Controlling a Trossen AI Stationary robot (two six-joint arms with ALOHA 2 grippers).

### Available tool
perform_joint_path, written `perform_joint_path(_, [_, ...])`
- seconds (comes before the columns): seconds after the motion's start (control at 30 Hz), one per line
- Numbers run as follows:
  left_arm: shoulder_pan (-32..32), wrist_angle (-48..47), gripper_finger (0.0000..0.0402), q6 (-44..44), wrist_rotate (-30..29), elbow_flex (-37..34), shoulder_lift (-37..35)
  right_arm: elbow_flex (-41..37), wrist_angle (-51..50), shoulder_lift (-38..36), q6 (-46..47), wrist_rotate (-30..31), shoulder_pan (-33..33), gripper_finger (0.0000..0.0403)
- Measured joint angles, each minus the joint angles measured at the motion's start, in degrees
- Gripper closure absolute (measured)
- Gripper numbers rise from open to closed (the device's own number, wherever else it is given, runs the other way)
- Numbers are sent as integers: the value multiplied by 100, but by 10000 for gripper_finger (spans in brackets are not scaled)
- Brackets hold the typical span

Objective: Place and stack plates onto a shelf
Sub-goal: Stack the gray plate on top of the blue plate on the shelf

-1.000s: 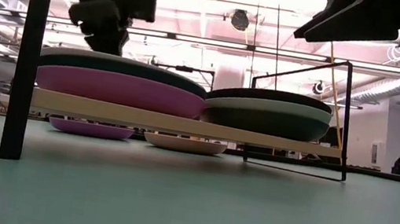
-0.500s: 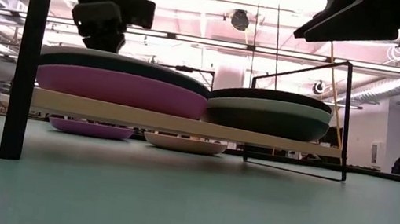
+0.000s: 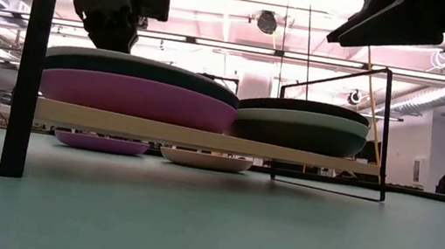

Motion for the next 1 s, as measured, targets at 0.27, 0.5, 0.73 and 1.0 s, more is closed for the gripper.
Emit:
perform_joint_path(0.27, [2, -2, 396, -7, 206, 0, -106, 0, 2, 0, 0, -2, 2, 184])
perform_joint_path(0.5, [2, 20, 396, -55, 269, 0, -21, 0, 2, 0, 2, -2, 0, 184])
perform_joint_path(0.73, [2, -8, 396, -70, 264, 0, -12, 0, 0, 0, 2, -2, 2, 184])
perform_joint_path(1.0, [2, 4, 396, -127, 258, -2, 130, 0, 2, 0, 5, -2, 2, 184])
